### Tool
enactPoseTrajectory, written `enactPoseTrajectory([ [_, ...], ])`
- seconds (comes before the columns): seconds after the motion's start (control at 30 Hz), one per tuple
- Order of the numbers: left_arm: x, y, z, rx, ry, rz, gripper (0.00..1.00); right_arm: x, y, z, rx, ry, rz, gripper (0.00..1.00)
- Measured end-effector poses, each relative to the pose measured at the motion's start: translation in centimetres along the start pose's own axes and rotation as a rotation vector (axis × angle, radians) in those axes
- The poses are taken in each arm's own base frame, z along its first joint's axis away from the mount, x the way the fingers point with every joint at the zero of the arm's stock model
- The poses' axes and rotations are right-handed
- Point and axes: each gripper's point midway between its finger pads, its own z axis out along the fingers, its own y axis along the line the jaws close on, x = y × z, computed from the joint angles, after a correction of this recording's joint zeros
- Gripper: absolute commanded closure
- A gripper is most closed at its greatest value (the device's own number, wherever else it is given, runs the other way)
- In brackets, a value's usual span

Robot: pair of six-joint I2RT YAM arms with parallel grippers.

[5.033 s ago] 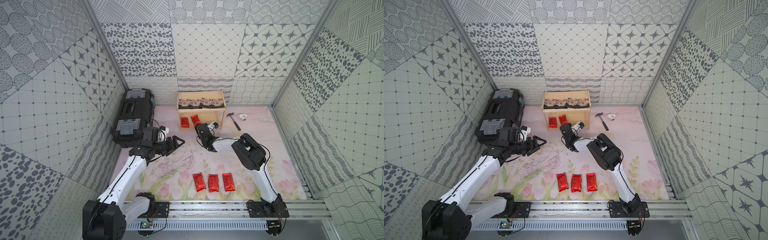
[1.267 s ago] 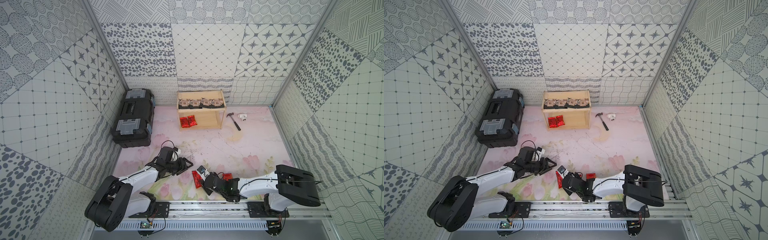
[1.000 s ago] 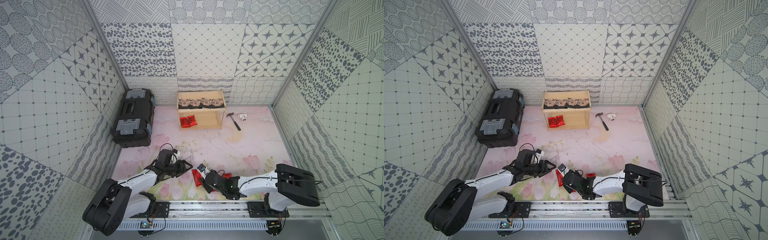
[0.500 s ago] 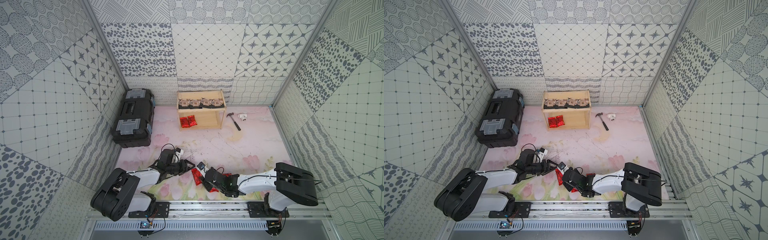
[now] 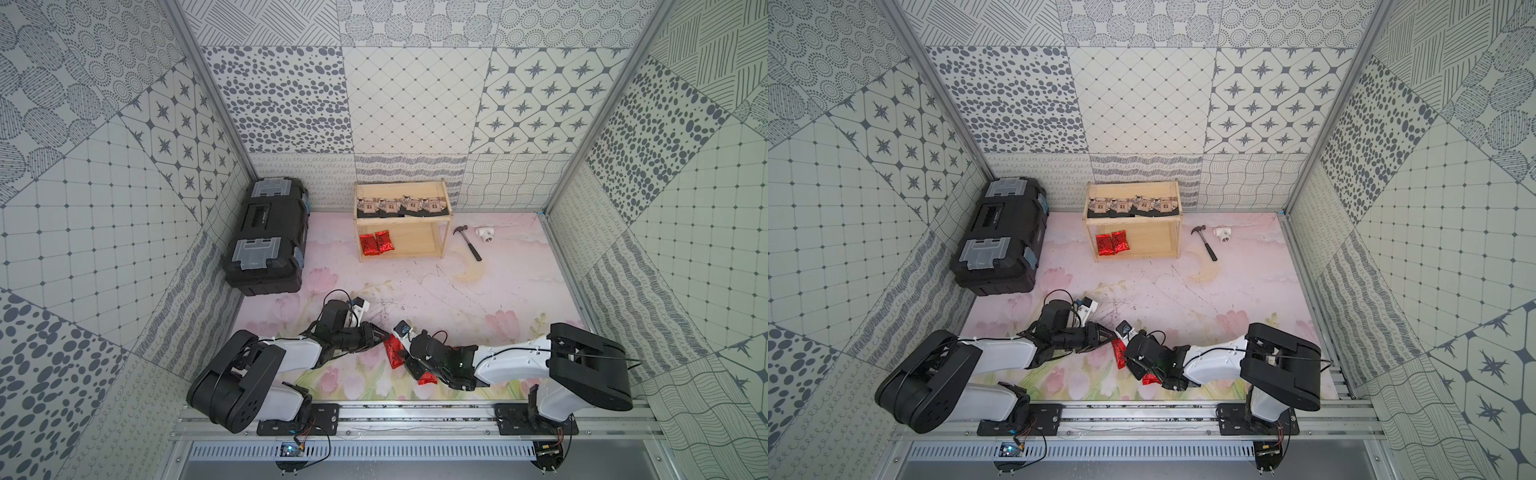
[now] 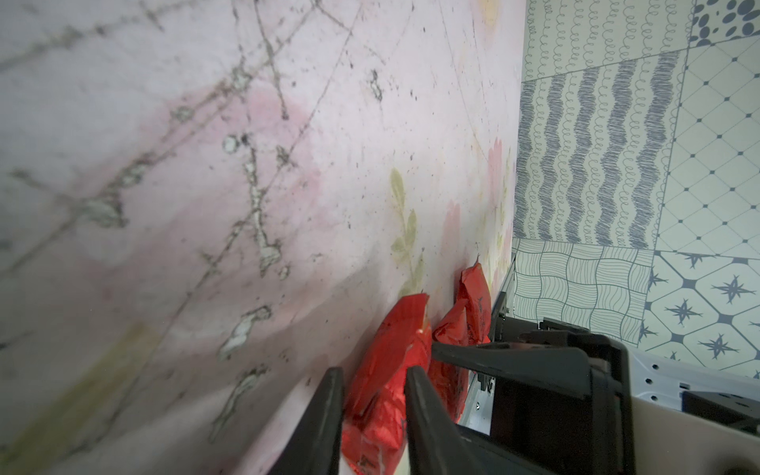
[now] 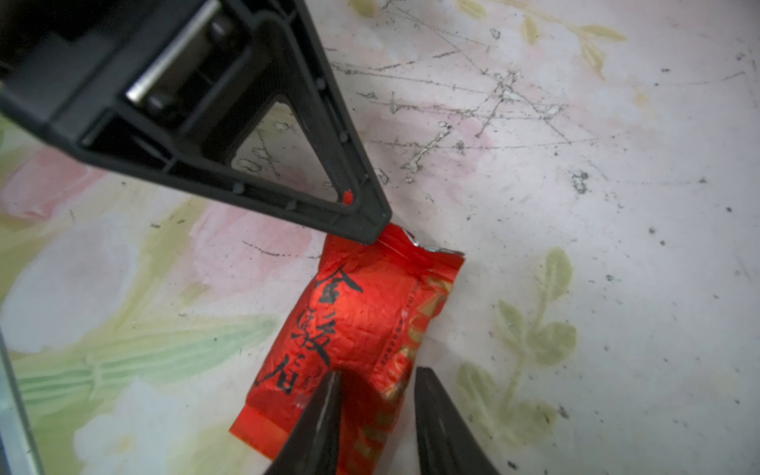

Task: Place the tea bags on the shelf by color
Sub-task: Pick up the tea bag from the center of the board.

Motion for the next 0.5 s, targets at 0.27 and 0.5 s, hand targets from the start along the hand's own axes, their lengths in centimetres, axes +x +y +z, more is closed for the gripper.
enactPoseTrajectory([
  [0.27,0.1,0.1,0.0,-0.002,0.002,0.006,0.91,0.0,-0.1,0.0,-0.001,0.001,0.003,0.66],
  [0.5,-0.6,-1.1,-0.6,0.015,-0.03,0.044,1.0,-1.4,-0.7,-1.2,0.013,-0.033,0.015,0.59],
])
